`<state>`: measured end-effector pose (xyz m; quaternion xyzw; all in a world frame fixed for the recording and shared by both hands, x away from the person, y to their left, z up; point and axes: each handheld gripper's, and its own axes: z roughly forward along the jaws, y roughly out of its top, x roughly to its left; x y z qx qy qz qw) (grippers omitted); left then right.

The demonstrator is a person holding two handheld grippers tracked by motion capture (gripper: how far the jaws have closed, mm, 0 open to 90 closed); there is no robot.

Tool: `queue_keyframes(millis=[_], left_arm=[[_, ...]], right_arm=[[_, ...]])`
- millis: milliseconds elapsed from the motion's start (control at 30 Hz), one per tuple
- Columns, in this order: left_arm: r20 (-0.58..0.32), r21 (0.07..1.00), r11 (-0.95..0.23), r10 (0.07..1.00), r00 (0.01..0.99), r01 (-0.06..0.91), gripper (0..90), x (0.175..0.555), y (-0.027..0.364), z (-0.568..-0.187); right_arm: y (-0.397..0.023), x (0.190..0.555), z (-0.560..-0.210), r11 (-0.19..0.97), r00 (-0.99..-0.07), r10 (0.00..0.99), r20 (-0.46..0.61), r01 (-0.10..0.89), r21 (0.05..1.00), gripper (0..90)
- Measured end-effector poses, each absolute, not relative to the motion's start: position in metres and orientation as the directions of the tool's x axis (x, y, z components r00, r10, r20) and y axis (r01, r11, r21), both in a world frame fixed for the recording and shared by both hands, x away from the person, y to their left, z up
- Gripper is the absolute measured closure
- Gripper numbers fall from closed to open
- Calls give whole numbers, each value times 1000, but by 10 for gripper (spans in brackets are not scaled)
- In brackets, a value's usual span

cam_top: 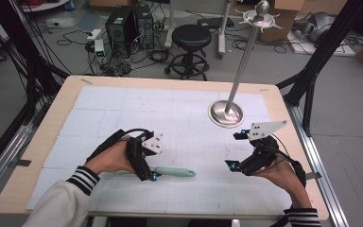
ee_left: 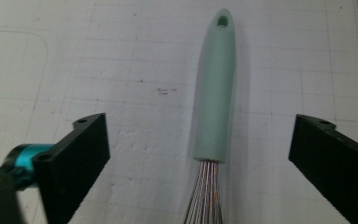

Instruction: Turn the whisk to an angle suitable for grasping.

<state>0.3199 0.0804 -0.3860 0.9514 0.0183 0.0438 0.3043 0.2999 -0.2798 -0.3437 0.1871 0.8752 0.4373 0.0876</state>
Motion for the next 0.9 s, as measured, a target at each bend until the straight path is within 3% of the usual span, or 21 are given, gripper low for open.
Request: queue_keyframes(millis=[333, 833, 900], left_arm=[[33, 527, -850, 13, 999, -7, 171, 323, 67, -399], [7, 441, -897, -26, 1000, -27, 395, 327, 52, -411], [8, 425, -905, -30, 1000, -30, 460, 327, 52, -412]], right_arm=[[-282, 299, -347, 543, -912, 411, 17, 259, 799, 6], [-284, 298, -347, 542, -913, 409, 15, 256, 801, 6], [-284, 298, -347, 544, -912, 411, 15, 258, 798, 6]])
